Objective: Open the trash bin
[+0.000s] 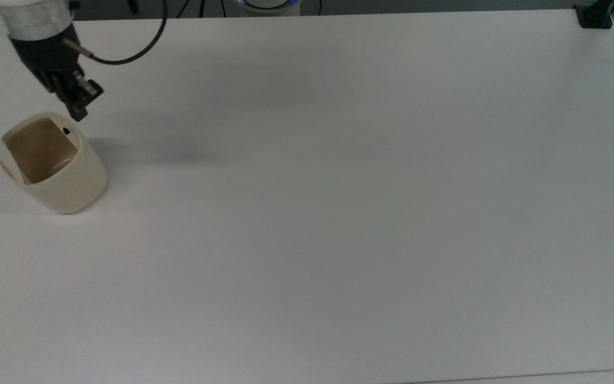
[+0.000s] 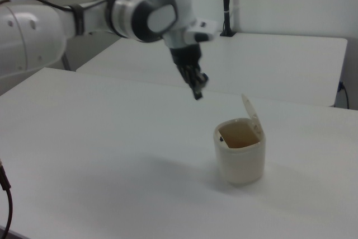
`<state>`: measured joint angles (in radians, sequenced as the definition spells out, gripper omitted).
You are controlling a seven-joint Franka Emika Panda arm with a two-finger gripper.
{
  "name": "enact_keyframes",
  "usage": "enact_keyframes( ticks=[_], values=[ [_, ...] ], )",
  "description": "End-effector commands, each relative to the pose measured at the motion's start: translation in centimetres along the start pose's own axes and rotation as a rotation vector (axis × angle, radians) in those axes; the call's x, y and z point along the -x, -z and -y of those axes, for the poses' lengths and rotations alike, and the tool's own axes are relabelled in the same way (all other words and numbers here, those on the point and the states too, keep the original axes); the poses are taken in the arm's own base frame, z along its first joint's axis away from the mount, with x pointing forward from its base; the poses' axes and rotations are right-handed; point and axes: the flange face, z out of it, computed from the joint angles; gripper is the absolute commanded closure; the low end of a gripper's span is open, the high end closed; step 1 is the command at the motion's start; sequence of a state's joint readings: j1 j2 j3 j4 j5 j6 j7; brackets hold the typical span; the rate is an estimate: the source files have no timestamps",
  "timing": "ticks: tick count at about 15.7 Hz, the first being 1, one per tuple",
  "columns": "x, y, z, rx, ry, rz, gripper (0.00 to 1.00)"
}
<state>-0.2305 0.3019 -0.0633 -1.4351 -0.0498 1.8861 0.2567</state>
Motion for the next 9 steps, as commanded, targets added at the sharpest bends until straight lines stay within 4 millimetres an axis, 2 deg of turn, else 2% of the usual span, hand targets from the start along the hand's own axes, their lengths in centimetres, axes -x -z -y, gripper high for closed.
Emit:
enact_keyframes(
  ticks=[1, 4, 8, 9],
  values=[
    [4.0, 3.9, 5.7, -0.006, 0.115, 0.039, 1.00],
    [7.7, 6.4, 9.9, -0.007, 0.273, 0.093, 1.00],
    [11.7, 8.8, 14.1, -0.017, 0.469, 0.128, 0.98],
    [12.4, 9.4, 14.5, -0.019, 0.493, 0.129, 0.98]
  ],
)
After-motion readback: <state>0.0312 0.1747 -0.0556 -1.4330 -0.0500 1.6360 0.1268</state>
